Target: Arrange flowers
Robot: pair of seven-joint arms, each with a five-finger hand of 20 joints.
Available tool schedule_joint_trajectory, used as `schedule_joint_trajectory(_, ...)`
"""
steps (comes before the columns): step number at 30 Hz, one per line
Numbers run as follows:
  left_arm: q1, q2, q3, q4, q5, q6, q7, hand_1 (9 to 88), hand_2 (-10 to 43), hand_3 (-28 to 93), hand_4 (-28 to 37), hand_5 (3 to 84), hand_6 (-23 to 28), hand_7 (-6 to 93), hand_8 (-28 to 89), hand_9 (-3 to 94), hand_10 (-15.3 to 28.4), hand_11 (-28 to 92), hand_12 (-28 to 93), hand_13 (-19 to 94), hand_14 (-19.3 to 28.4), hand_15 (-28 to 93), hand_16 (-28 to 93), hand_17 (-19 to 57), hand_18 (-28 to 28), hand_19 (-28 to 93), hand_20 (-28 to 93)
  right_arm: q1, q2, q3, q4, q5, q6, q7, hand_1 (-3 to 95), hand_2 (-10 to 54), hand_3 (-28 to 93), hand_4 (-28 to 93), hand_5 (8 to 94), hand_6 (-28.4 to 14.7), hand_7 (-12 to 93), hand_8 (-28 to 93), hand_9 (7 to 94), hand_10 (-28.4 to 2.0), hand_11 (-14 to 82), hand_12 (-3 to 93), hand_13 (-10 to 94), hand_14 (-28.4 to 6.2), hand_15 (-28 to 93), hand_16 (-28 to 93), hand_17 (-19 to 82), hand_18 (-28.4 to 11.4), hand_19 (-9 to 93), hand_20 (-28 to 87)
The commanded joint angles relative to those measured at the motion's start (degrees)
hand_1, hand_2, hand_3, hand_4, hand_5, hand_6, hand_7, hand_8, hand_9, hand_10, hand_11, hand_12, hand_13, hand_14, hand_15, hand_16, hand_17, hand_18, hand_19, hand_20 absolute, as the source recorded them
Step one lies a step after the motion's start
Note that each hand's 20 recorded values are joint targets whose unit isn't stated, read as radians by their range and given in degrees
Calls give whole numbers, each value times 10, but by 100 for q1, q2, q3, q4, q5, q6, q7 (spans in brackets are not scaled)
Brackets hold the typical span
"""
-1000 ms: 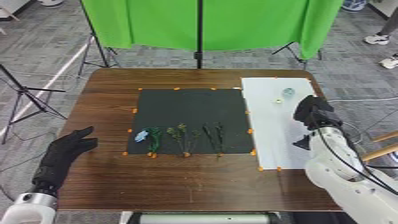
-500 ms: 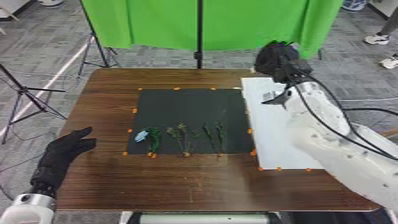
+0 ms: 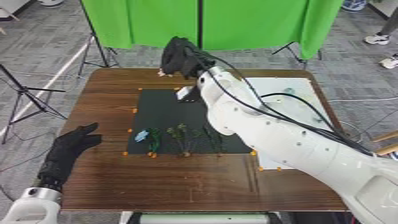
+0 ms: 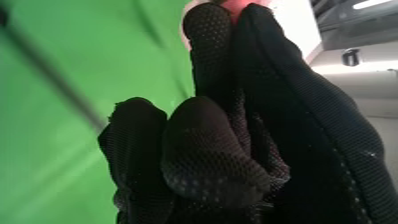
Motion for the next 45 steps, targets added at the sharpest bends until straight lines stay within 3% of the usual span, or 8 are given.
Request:
schedule_joint_trajectory(1,-239,61,175,162,-60,-105,47,227,138,605,-283,456,73,81,-56,481,163,198,96,380,199,184,-31,46,151,159,116,-115,-675,-512,425,92,-119,-123,648,-95,552,-160,803,-4,244,98,917,-87,90,426,919,-1,669,347,657,-143,932,626)
schedule_joint_trajectory(11,-386,108,271,226,-21,-184,76,229,119,595,-283,456,73,79,-55,481,164,197,97,381,199,183,-31,46,151,159,116,-198,-861,-797,912,-212,-21,114,647,-95,554,-169,797,-2,249,88,912,-87,81,412,919,-1,673,344,657,-142,932,631)
schedule_joint_trajectory(17,-435,81,283,276,116,-294,158,264,24,615,-275,455,74,77,-54,480,163,197,98,381,198,181,-30,47,151,157,116,-270,-966,-886,1163,-288,3,212,642,-95,560,-171,790,0,249,84,909,-85,78,406,919,-1,674,344,657,-142,932,632)
schedule_joint_trajectory(22,-412,69,293,287,158,-200,284,336,-23,635,-155,431,73,79,-55,465,155,196,98,373,188,167,-29,57,145,150,119,-298,-983,-923,1197,-296,-48,240,636,-95,567,-172,788,0,248,75,906,-84,71,393,918,-1,675,344,657,-142,932,633)
schedule_joint_trajectory(27,-384,26,239,288,307,-335,268,391,-43,642,-71,390,67,86,-58,439,143,196,98,353,168,149,-26,71,130,142,128,-303,-1013,-936,1227,-251,-65,226,630,-95,573,-170,783,3,245,68,902,-83,66,381,915,-2,676,344,654,-143,932,636)
schedule_joint_trajectory(34,-386,15,232,292,302,-406,236,390,-75,624,-74,385,67,88,-59,438,141,198,97,354,170,149,-22,67,129,137,132,-318,-1045,-930,1194,-141,-100,221,614,-95,580,-166,772,5,235,60,892,-83,54,358,913,-2,675,341,651,-141,932,636)
schedule_joint_trajectory(45,-387,3,229,287,283,-450,176,374,-69,619,-92,397,69,83,-56,447,145,197,98,362,176,155,-20,60,132,133,132,-361,-1043,-933,1246,-367,-256,293,592,-95,587,-164,707,15,222,41,872,-92,50,344,907,0,667,335,643,-139,932,631)
